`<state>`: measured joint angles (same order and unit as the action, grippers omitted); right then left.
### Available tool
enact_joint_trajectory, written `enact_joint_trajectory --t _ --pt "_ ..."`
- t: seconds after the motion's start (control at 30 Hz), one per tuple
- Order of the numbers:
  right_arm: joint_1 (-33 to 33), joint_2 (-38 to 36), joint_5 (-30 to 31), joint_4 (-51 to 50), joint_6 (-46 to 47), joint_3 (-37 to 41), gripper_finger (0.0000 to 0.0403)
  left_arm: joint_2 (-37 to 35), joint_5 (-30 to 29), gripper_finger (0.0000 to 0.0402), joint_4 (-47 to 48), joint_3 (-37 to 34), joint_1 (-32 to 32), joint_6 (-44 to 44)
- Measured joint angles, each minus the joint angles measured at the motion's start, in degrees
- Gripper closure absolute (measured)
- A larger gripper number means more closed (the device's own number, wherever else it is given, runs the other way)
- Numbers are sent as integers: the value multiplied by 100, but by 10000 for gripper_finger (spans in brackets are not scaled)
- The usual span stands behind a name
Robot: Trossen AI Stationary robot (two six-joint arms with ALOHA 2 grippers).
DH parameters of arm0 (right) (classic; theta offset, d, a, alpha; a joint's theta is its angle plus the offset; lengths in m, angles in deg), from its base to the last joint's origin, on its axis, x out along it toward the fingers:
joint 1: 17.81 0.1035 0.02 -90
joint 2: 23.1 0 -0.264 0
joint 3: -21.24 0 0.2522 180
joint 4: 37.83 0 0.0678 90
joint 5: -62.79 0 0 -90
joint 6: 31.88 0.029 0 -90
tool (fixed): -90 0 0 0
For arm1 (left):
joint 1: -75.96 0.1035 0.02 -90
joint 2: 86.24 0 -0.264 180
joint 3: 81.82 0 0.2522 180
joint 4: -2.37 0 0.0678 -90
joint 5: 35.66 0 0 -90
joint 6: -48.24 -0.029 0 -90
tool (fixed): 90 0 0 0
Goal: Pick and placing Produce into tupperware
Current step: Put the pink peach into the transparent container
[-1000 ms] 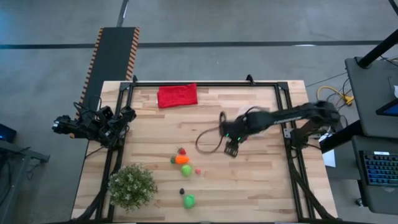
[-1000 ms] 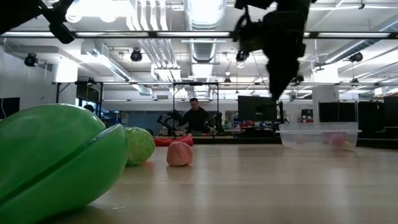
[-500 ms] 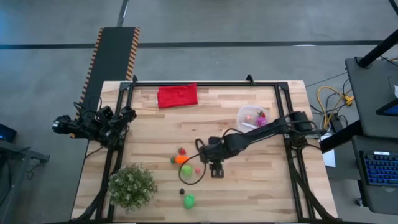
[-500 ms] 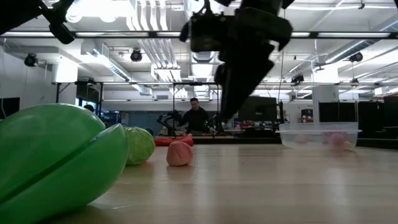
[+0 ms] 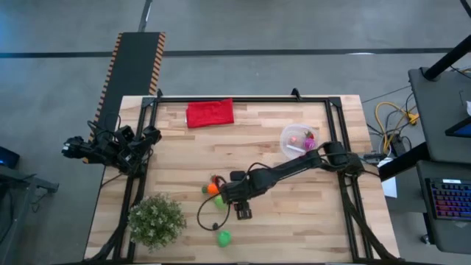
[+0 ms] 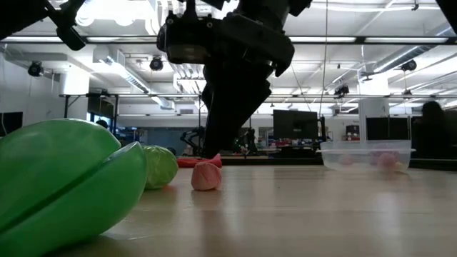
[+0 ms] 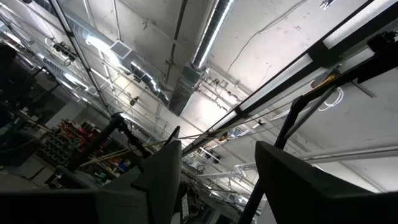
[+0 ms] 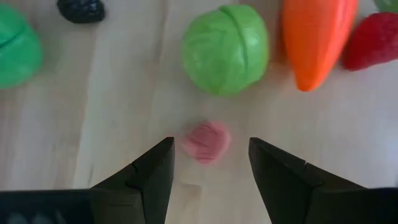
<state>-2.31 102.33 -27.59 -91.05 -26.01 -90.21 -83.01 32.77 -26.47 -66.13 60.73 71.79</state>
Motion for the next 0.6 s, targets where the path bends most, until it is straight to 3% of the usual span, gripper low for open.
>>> enact_joint_trajectory --t 0.6 --pt "186 297 403 147 356 -18 204 0 2 210 14 2 -1 9"
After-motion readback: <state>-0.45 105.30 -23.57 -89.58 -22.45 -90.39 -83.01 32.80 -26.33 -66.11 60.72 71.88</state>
